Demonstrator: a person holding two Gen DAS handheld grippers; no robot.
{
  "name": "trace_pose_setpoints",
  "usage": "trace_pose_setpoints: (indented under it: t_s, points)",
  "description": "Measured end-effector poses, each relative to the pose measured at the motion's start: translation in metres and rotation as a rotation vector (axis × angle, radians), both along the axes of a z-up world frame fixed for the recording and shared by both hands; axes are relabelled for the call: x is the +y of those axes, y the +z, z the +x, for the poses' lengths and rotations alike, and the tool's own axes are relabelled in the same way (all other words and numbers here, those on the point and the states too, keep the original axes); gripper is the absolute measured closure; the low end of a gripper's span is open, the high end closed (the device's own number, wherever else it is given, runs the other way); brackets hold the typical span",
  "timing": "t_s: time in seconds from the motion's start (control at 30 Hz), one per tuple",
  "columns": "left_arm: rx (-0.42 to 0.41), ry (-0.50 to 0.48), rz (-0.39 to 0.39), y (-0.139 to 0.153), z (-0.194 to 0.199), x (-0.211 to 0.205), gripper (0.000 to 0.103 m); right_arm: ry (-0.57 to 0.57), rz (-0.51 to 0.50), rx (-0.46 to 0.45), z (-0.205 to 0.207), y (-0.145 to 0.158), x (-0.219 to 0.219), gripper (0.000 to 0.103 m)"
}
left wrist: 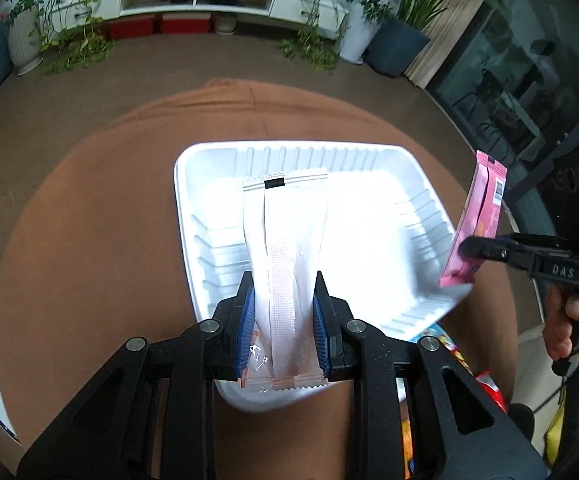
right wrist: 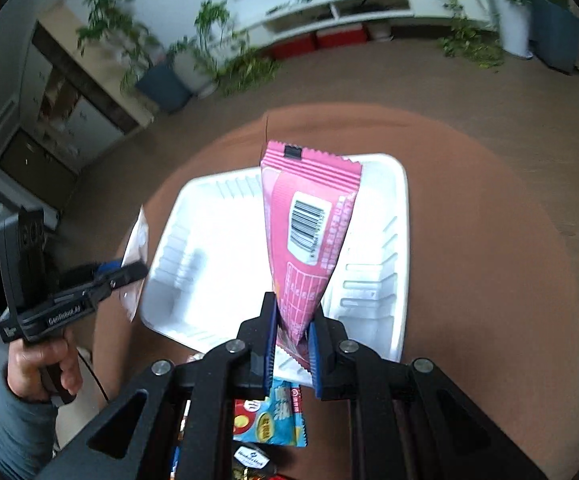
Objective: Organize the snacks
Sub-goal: 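Carry both packets over the white tray and lower them inside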
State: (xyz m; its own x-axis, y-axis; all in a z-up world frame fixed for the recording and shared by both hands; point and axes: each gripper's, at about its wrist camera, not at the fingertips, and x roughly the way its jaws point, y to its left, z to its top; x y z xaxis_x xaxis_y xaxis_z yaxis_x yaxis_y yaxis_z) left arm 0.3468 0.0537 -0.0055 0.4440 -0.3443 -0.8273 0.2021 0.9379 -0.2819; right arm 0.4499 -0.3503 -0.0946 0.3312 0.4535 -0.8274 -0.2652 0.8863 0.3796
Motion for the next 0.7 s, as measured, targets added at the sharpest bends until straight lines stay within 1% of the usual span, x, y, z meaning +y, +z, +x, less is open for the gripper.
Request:
trace_pose_setpoints:
  t_s: [0.07,0.17,0.2,0.3,0.47,0.53,0.7]
  points:
    - [0.015,0.003,0.016,-0.010,0.012,-0.008,0.079,0.012,-0.019,0.024,0.007,-0.010,0.004,0.088]
    - [0.031,0.002,0.034,-0.022,0.019,-0.016,0.079,0.017,-0.036,0.061,0.017,-0.023,0.008,0.088]
    - [0.034,0.001,0.046,-0.025,0.019,-0.019,0.079,0.016,-0.041,0.069,0.009,-0.029,0.012,0.088]
    - [0.040,-0.005,0.070,-0.032,0.021,-0.028,0.079,0.009,-0.055,0.089,0.010,-0.038,0.012,0.088]
    - [0.057,-0.001,0.094,-0.051,0.029,-0.035,0.079,-0.007,-0.059,0.104,0.013,-0.045,0.010,0.086]
    - [0.046,0.002,0.101,-0.054,0.030,-0.035,0.079,-0.009,-0.060,0.105,0.010,-0.047,0.011,0.084]
    - [0.052,0.009,0.110,-0.055,0.026,-0.036,0.078,-0.016,-0.044,0.110,0.009,-0.050,0.010,0.077]
